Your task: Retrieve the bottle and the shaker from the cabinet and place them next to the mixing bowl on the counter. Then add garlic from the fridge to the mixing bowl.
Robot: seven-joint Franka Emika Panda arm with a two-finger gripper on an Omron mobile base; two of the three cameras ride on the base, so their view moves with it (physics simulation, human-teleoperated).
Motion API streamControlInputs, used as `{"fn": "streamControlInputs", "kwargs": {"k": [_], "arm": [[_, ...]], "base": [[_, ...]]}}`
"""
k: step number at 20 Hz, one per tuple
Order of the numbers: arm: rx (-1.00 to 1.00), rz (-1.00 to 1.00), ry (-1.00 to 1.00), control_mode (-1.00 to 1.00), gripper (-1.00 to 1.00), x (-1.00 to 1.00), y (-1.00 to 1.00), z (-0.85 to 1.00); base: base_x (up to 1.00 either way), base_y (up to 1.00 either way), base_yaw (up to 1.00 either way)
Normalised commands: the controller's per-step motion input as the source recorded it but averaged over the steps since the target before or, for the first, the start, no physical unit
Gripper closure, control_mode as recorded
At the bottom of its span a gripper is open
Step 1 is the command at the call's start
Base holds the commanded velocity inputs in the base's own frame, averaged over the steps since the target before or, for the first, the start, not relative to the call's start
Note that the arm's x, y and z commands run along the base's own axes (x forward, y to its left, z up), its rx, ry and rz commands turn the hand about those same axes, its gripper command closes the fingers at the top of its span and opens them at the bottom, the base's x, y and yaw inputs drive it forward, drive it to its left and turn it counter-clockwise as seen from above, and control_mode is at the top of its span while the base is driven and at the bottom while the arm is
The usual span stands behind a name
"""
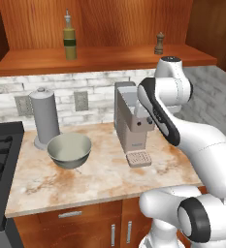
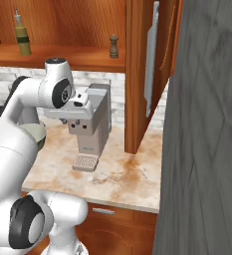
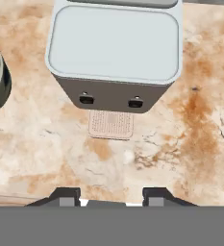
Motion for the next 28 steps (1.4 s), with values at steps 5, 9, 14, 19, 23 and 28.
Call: {"fn": "streamControlInputs", "kwargs": {"k": [5,9,14,19,23,28], "arm": [[0.00,0.00,-0.10,-1.00,-1.00,-0.16,0.05,0.02],[-0.01,0.00,-0.24,-1.00,-1.00,-0.22,0.55,0.38],[-0.01,-0.01,-0.30,-1.00,-1.00,-0.09,0.24,0.76],[0.00,-0.02,-0.22,-1.00,-1.00,0.09,-0.21,0.80],[0.06,-0.01,-0.21,-1.00,-1.00,0.06,-0.63,0.75],[0.11,-0.05,-0.22,-1.00,-1.00,0.00,-0.33,0.75]], "base": [[0.00,0.00,0.00],[0.00,0.00,0.00],[0.00,0.00,0.00],[0.00,0.00,0.00],[0.00,0.00,0.00],[0.00,0.00,0.00]]}}
